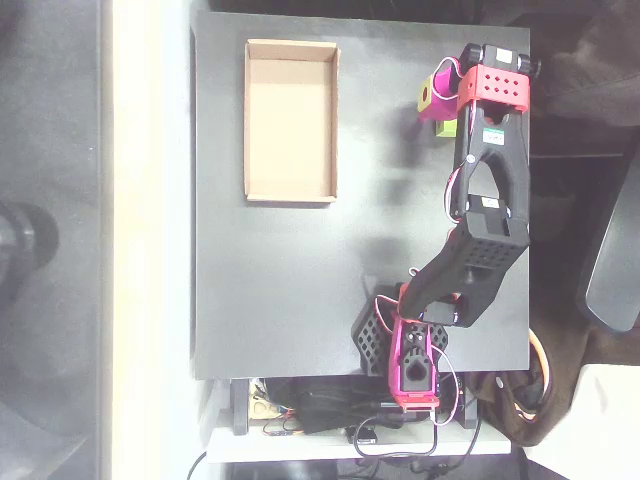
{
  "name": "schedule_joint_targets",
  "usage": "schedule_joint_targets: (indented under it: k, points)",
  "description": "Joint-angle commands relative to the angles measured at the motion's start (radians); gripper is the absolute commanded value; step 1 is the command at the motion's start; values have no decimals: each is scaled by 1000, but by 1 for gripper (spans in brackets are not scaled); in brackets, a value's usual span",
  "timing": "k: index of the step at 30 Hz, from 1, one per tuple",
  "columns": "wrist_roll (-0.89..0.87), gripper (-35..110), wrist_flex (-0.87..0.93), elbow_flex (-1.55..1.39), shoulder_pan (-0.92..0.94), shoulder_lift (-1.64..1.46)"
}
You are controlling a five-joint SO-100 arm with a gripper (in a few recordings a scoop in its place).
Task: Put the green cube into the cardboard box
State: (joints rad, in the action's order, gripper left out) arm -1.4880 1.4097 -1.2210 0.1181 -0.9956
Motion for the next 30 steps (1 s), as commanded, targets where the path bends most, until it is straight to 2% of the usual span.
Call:
schedule_joint_targets:
  k: [1,13,22,30]
  points:
    - [-5,34,12,2,18,-14]
    - [-5,33,14,2,18,-14]
    - [-6,15,14,2,29,-25]
    - [-6,11,14,15,51,-52]
